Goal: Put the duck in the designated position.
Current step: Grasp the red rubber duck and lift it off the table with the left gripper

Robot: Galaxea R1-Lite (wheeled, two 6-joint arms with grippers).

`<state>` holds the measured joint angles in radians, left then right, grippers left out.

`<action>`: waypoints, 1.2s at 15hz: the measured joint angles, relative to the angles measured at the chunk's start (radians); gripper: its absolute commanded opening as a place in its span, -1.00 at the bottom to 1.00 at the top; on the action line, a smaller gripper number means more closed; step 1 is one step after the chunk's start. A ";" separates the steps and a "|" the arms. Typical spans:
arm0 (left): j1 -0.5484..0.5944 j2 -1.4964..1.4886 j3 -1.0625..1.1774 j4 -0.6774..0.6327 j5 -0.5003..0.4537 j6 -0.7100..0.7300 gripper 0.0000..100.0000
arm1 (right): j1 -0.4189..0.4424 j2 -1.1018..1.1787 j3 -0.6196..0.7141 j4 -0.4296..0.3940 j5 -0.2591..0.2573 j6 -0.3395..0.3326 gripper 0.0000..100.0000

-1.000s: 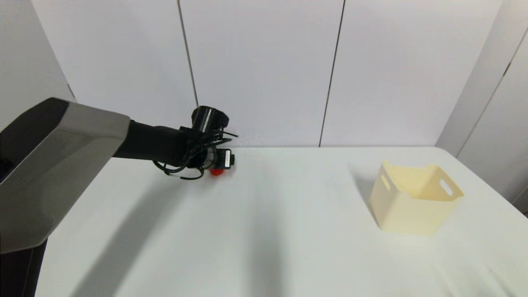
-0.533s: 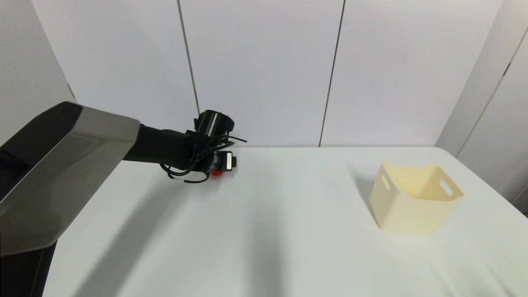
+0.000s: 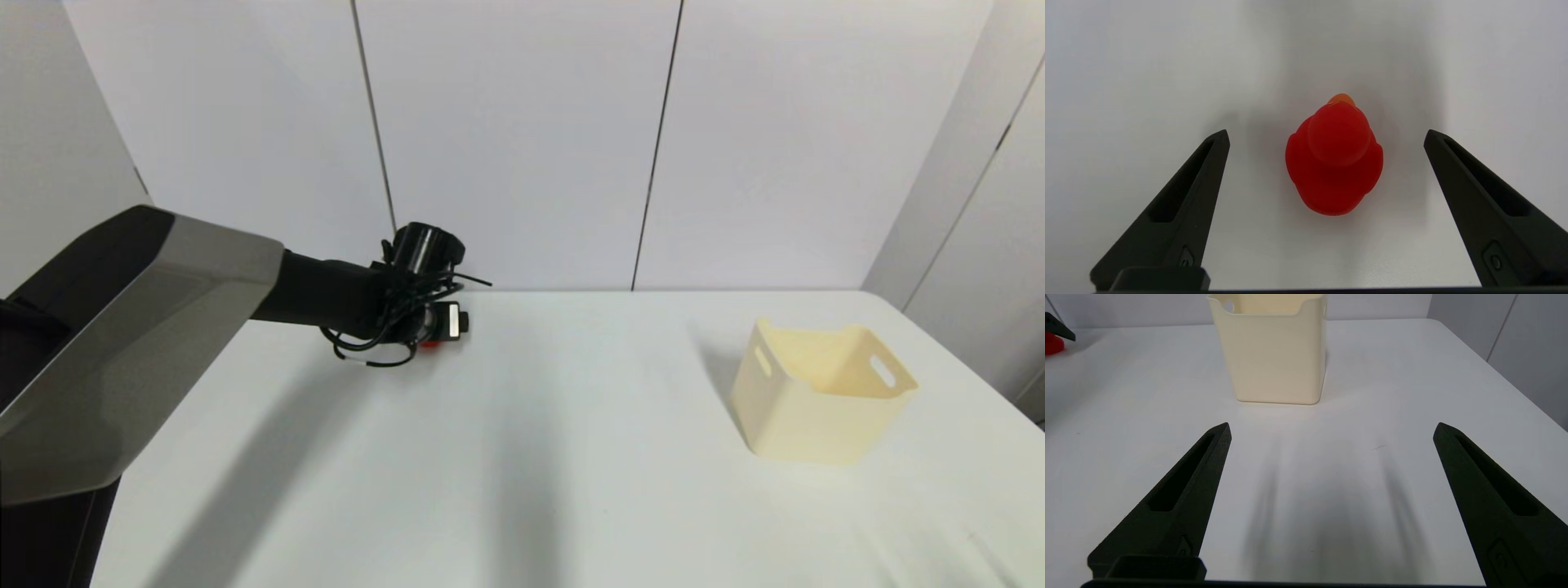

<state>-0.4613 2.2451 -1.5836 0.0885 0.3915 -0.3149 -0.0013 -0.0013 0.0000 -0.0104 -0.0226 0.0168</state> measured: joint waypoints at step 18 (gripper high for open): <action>-0.014 0.018 -0.007 -0.003 0.045 -0.050 1.00 | 0.000 0.000 0.000 0.000 0.000 0.000 1.00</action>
<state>-0.4757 2.2634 -1.5909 0.0855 0.4362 -0.3647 -0.0013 -0.0013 0.0000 -0.0100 -0.0226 0.0172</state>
